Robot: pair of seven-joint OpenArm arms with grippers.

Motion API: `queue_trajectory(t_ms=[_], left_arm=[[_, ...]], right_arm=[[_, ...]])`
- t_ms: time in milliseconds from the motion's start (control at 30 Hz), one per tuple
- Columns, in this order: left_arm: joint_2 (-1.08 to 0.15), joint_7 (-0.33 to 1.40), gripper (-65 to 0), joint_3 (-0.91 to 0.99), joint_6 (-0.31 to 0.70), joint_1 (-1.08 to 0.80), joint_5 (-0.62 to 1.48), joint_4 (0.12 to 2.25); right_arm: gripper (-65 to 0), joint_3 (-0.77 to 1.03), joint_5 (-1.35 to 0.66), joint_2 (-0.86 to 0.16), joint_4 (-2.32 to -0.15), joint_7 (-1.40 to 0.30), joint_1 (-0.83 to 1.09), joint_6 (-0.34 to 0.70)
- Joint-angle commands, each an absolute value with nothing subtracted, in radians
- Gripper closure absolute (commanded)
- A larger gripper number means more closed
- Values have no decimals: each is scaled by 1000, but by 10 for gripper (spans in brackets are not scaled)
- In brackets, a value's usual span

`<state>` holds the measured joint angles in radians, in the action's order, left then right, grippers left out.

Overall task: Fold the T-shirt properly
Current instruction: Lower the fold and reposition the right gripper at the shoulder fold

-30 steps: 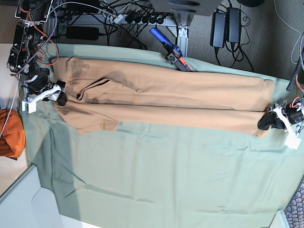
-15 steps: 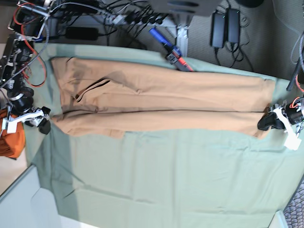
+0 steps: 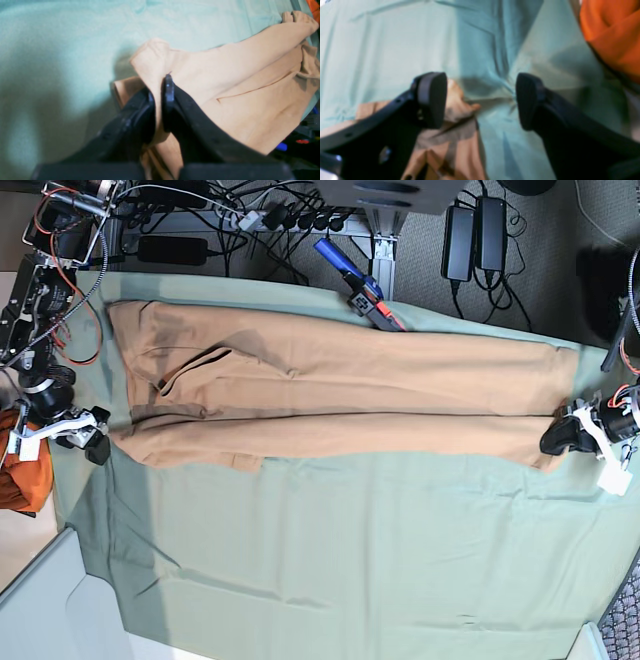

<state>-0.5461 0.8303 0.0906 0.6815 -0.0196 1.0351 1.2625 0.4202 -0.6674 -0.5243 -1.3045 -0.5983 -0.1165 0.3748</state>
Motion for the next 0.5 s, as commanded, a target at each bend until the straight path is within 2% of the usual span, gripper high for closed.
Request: queue_trajectory(t_ms=[0, 267, 400, 433, 467], left_arm=[[-565, 812, 0, 97, 698, -6, 1055, 1278], [-565, 812, 0, 97, 698, -6, 1055, 1278], [-565, 812, 0, 97, 698, -6, 1055, 1278], [-565, 812, 0, 97, 698, -6, 1055, 1278], [-565, 812, 0, 97, 698, -6, 1055, 1278]], right_arm=[[-429, 416, -664, -533, -1319, -572, -139, 476], [-428, 270, -493, -477, -1316, -492, -141, 475], [-426, 265, -474, -476, -1316, -490, -141, 474], [-407, 265, -474, -476, -1316, -490, -141, 474], [-361, 265, -475, -476, -1316, -490, -140, 474]])
